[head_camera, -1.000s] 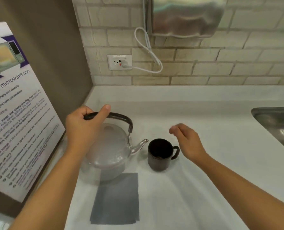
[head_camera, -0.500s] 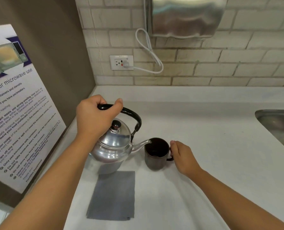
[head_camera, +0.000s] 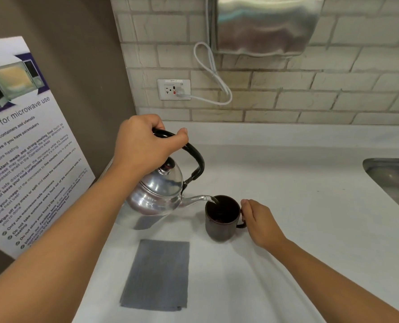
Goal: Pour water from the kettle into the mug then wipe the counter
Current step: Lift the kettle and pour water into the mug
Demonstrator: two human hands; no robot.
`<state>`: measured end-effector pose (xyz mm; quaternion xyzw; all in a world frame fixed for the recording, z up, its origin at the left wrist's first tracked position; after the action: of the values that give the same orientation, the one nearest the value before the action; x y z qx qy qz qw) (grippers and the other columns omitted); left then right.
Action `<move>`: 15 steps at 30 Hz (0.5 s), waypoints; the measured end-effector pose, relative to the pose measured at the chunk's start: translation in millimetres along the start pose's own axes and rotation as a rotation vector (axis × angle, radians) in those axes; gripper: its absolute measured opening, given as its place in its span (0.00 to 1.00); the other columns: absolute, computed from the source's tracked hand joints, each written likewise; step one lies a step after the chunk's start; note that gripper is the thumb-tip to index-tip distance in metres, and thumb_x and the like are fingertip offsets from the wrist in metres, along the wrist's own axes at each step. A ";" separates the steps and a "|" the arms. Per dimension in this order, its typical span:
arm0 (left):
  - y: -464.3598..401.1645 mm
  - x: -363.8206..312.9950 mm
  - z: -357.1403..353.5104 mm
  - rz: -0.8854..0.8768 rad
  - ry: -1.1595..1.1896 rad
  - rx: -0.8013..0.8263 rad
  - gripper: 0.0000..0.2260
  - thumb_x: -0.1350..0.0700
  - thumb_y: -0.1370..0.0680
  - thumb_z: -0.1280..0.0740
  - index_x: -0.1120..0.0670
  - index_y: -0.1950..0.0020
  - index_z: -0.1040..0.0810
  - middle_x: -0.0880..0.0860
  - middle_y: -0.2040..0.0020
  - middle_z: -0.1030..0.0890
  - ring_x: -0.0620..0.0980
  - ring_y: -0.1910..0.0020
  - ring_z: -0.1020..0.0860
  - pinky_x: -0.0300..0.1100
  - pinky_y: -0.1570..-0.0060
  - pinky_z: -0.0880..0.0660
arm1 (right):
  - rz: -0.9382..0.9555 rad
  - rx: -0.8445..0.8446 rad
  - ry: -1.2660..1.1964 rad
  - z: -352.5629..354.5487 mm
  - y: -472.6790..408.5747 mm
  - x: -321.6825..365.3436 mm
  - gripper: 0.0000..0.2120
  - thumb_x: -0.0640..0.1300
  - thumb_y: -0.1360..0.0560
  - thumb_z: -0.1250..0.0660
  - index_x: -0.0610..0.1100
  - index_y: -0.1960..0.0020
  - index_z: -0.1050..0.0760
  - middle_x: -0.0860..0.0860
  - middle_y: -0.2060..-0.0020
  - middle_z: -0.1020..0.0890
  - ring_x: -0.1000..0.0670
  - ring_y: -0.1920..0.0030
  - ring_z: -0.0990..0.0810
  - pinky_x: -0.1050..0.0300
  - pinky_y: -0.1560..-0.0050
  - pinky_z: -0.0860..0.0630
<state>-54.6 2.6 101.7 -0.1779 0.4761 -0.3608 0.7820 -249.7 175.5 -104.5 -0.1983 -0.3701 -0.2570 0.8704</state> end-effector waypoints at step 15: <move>-11.9 -10.8 5.8 -0.041 -0.085 0.044 0.20 0.41 0.36 0.29 0.54 0.74 0.31 0.46 0.81 0.32 0.42 0.81 0.33 0.33 0.79 0.37 | -0.007 0.005 -0.001 2.0 2.6 -1.2 0.22 0.51 0.19 0.51 0.40 0.67 0.36 0.48 0.71 0.30 0.52 0.70 0.33 0.55 0.65 0.33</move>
<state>-57.4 2.1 118.6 -0.1856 0.4304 -0.3792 0.7978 -250.0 178.9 -104.5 -0.1951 -0.3716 -0.2589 0.8699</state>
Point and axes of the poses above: each hand's wrist, its own y-axis away from the middle knuckle, its own z-axis out of the back of the hand, x = y × z, the point moved 6 cm from there along -y, towards the middle knuckle
